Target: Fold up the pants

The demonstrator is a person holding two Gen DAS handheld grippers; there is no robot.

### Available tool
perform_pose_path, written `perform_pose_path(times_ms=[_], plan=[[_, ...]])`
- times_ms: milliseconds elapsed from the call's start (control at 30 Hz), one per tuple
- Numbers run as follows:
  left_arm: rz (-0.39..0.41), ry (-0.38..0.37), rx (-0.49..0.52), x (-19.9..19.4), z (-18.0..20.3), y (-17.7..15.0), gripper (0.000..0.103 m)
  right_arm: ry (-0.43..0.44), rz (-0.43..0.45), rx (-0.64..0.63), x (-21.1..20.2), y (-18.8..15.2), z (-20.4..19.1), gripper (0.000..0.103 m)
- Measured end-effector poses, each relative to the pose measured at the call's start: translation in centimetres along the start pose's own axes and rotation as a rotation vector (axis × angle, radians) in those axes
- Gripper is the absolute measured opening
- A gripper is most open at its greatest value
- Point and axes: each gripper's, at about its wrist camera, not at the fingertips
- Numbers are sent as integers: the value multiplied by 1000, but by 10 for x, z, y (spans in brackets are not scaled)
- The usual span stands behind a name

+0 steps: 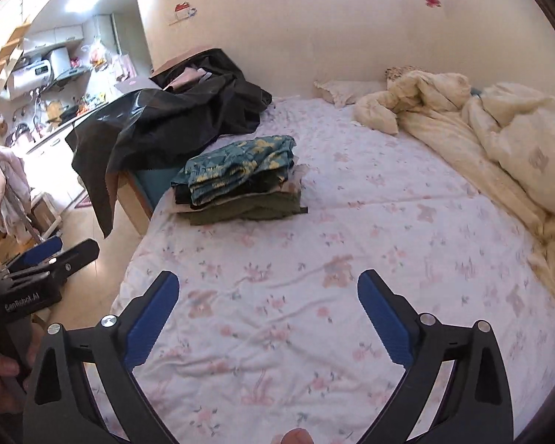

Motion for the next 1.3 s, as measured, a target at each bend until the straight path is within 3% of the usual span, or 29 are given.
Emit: perform_pose_path(times_ms=[167, 333, 533, 1300], plan=[[-3, 34, 20, 0, 8, -22, 103, -29, 31, 47, -2, -25, 7, 103], [-34, -2, 21, 9, 16, -31, 103, -28, 0, 76, 15, -39, 16, 103], [-27, 11, 37, 18, 23, -33, 103, -88, 33, 22, 23, -40, 12, 103], [-9, 9, 48, 17, 26, -33, 103, -105, 71, -8, 18, -40, 9, 103]])
Point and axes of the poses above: each gripper's, at about its wrist camera, not at the fingertips, and x roughly the way its jaws point, z to its right, y to its top, and after that the axes turned 1 degree about y, right-handed
